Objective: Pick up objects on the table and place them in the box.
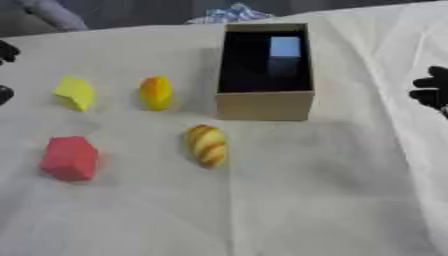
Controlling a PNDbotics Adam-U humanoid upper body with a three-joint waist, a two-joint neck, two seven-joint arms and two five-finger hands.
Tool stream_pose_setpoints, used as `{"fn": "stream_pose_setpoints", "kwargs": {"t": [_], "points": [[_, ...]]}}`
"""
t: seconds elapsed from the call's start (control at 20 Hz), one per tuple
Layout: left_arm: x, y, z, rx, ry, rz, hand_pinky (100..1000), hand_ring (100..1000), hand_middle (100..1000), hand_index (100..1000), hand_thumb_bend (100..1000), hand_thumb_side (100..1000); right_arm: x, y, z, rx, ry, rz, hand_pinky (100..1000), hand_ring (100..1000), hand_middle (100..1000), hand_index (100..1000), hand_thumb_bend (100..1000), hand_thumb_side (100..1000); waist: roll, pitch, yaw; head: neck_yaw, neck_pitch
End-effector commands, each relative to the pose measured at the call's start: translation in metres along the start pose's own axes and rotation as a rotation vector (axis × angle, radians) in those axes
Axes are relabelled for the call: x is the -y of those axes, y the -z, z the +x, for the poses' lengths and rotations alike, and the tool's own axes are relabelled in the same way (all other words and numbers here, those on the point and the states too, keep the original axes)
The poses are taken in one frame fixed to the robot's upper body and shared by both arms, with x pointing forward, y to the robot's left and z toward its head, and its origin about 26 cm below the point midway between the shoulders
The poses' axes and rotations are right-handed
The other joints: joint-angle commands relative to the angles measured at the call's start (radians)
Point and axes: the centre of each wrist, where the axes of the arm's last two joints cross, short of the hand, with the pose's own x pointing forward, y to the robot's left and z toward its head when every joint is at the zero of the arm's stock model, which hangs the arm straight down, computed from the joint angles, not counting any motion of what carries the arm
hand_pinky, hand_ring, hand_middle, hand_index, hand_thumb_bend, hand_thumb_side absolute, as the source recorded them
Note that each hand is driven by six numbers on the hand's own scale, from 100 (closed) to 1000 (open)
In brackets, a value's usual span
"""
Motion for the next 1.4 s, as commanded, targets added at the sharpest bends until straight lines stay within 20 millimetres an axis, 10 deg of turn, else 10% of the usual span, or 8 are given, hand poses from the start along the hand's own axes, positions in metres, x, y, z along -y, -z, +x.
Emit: {"fn": "stream_pose_setpoints", "kwargs": {"t": [0.05,0.55,1.4], "points": [[-0.013,0.001,0.007,0.009,0.073,-0.027,833,777,756,899,324,764,0.004,0.003,0.008,0.031,-0.022,0.004,887,794,772,900,100,747,-0.005,-0.012,-0.002,0.004,0.018],[-0.014,0.011,0.018,0.056,0.117,-0.099,836,785,766,906,345,764,0.003,0.005,0.009,0.046,-0.022,0.007,888,794,773,900,100,746,-0.028,0.006,-0.002,0.078,0.035],[-0.013,0.021,0.033,0.089,0.197,-0.236,843,799,783,914,470,638,0.005,0.008,0.011,0.078,-0.025,-0.005,888,794,773,900,100,744,-0.060,0.034,-0.003,0.060,-0.003]]}}
